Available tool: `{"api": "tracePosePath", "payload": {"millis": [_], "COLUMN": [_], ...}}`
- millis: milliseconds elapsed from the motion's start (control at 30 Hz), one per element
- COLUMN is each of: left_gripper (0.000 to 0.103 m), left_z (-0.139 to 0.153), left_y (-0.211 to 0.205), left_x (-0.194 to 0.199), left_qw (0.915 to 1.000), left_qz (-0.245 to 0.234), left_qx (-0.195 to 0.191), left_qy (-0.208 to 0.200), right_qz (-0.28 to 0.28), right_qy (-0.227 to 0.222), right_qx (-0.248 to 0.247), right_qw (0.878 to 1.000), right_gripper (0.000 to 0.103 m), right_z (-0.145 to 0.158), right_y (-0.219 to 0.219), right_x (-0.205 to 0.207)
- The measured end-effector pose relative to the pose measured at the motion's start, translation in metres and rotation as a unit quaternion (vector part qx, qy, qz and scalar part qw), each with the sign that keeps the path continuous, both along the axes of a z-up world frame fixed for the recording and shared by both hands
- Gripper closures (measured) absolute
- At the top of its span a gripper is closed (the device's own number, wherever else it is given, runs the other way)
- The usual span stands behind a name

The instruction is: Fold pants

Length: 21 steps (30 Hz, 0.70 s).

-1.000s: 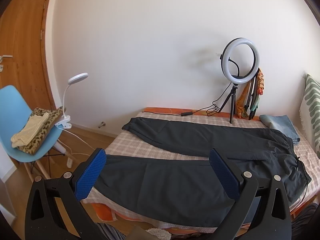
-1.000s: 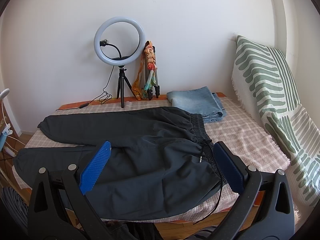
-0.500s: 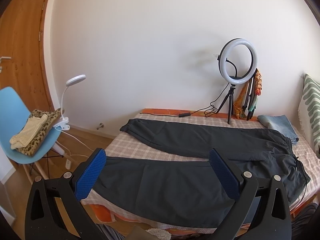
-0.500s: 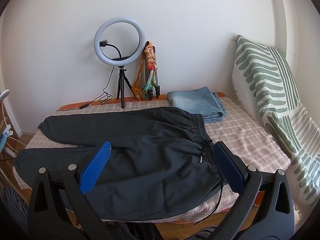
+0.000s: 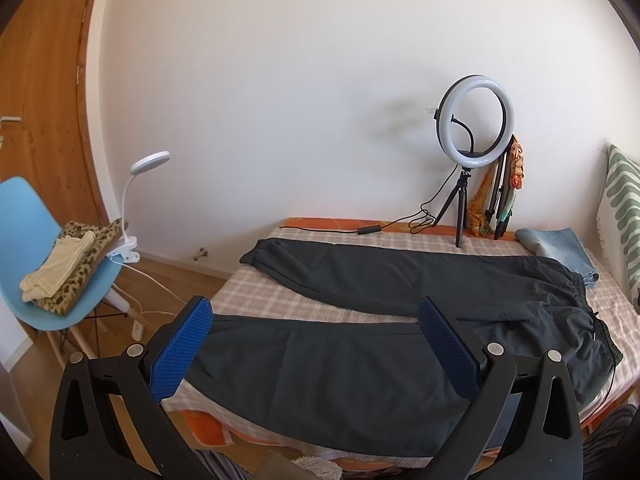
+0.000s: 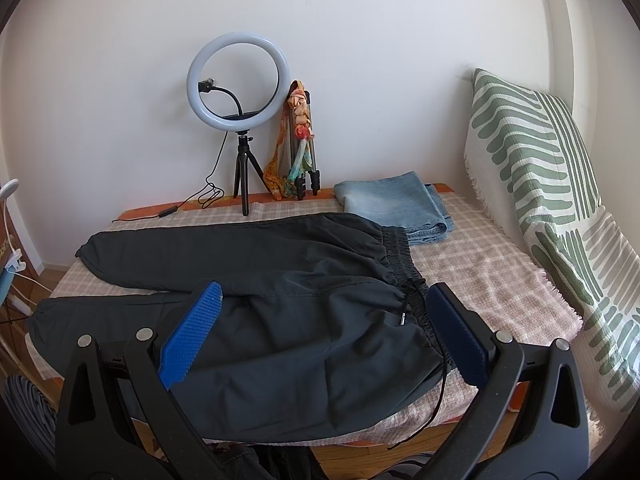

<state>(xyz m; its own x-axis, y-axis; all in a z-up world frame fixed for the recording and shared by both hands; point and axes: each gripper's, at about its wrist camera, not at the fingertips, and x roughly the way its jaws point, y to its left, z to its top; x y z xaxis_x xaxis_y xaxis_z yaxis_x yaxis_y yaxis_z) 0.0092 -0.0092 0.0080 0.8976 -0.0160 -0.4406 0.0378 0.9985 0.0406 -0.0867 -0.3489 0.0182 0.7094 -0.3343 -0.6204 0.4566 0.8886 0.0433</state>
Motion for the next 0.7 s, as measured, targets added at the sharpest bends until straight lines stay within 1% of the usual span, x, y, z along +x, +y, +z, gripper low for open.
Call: {"api": "tracePosePath", "payload": {"millis": [300,333,433,533,700], "left_gripper": [0.001,0.001,0.001,0.001,0.001], "left_z": [-0.003,-0.003,-0.004,-0.005,-0.012], "left_y": [0.000,0.000,0.004,0.011,0.023], "left_x": [0.005,0.006,0.010,0.017,0.034], "left_qw": [1.0000,1.0000,1.0000,0.9999,0.9994], "left_qz": [0.002,0.005,0.005,-0.002,-0.004], "left_qx": [0.004,0.006,0.009,0.004,0.016], "left_qy": [0.002,0.001,-0.002,0.010,0.032], "right_qz": [0.000,0.000,0.005,0.013,0.036], "right_qy": [-0.001,0.000,-0.001,-0.002,0.000], "right_qx": [0.001,0.002,0.008,0.009,0.019], "right_qw": [1.000,1.000,1.000,1.000,0.999], "right_gripper": [0.000,0.000,0.000,0.000,0.000], "right_z": [-0.002,-0.009,-0.014,-0.017,-0.013], "right_y": [-0.001,0.000,0.000,0.003,-0.004], "right_x": [0.001,0.003,0.006,0.010,0.028]}}
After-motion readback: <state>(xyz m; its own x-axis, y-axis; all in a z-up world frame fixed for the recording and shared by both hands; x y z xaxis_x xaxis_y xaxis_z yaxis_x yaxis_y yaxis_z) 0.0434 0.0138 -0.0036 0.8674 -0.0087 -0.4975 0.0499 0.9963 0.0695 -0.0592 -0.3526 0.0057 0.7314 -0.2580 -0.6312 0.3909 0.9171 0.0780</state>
